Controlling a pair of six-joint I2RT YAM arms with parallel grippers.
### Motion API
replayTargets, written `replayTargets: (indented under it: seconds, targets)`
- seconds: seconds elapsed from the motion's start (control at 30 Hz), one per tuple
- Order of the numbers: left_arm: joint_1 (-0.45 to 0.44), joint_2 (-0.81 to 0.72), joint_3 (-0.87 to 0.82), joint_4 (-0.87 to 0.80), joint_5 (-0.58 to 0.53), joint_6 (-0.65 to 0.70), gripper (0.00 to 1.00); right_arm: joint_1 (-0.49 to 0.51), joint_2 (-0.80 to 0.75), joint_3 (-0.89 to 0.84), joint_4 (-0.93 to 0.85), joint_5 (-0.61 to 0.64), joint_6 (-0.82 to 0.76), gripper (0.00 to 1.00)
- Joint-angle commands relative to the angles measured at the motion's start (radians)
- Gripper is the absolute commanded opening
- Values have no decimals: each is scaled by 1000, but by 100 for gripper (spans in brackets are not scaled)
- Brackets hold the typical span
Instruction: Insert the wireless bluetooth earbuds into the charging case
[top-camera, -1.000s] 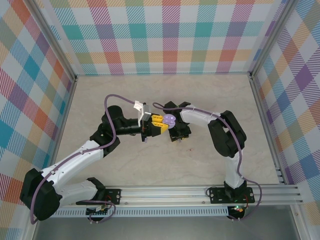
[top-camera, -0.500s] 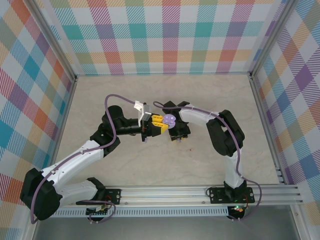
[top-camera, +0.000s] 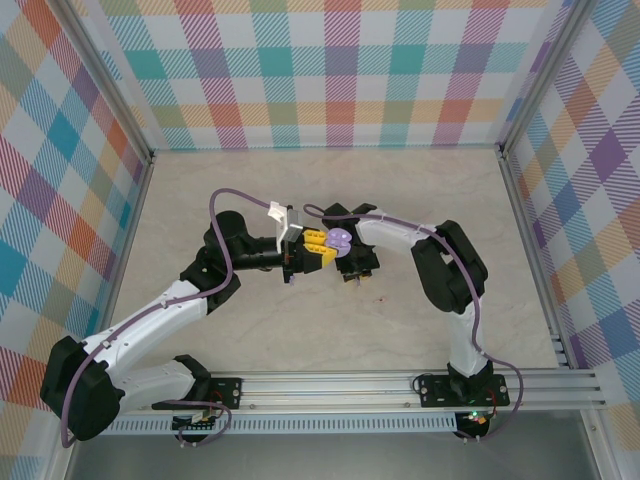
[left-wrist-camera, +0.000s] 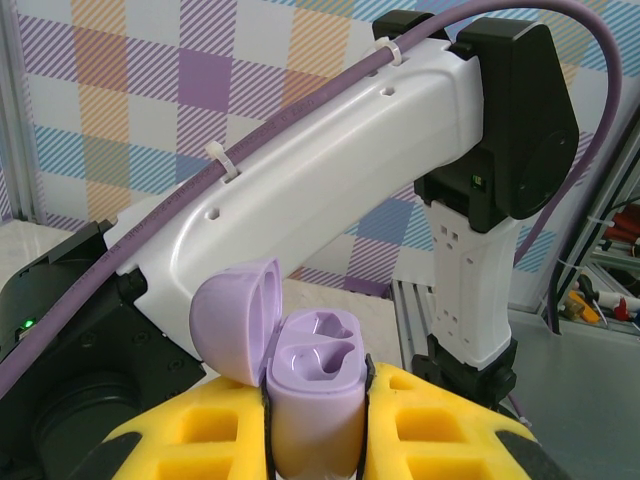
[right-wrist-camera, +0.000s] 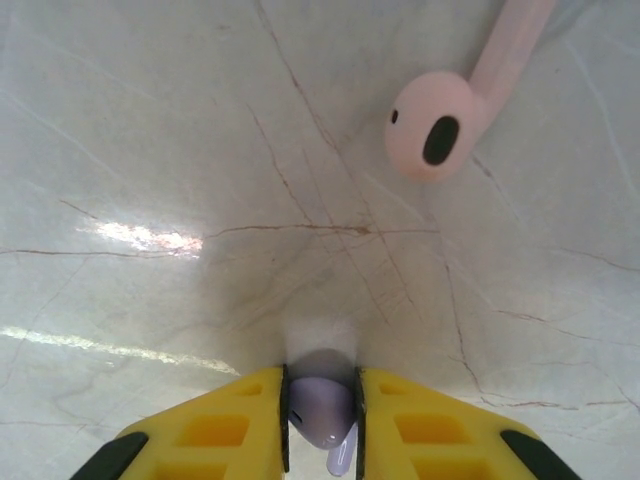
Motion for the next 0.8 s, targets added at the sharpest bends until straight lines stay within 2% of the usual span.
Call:
replayTargets:
  seconds: [0.0,0.3,0.5,0.77]
  targets:
    - [-2,5,24,3,-3,13,18,5,5,-32,1,26,6,23]
    - [-3,11,9,-1,-65,-9,18,-50,-108,-125,114,-14,-40,22]
    - [2,55,-3,16,-108,-72,19,-109,-223,-229,226,-68,-56,21]
    - [9,95,-63,87,-208,-120,19,-162,-383,-335,312,-88,-56,21]
